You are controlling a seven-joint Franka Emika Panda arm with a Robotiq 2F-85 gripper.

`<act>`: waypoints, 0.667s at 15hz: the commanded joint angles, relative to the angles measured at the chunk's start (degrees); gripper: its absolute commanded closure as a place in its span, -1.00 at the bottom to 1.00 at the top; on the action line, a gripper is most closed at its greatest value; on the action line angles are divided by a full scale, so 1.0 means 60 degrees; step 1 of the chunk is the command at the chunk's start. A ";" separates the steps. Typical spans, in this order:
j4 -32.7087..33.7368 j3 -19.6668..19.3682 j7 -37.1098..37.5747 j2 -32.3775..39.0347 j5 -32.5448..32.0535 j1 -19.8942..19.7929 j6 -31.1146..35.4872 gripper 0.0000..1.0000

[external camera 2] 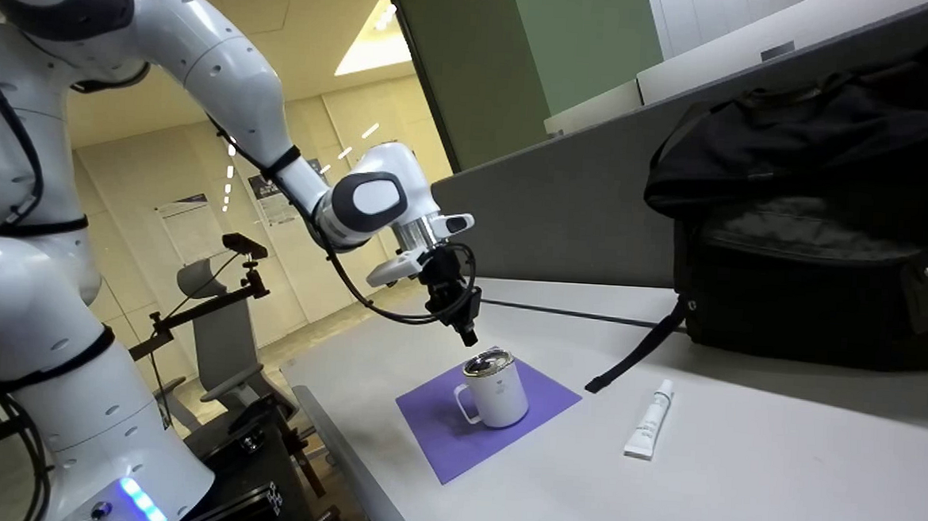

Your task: Open the slider on the top of the cup

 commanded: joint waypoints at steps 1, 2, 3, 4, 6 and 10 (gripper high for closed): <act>0.0430 -0.0120 -0.0157 0.0565 0.0067 0.0028 -0.0043 1.00; 0.0485 -0.0117 -0.0201 0.0661 0.0093 0.0004 -0.0068 1.00; 0.0540 -0.0139 -0.0226 0.0755 0.0081 0.0001 -0.0069 1.00; 0.0586 -0.0150 -0.0270 0.0833 0.0084 -0.0012 -0.0065 1.00; 0.0704 -0.0182 -0.0337 0.1020 0.0074 -0.0021 -0.0091 1.00; 0.0832 -0.0223 -0.0385 0.1196 0.0035 -0.0006 -0.0105 1.00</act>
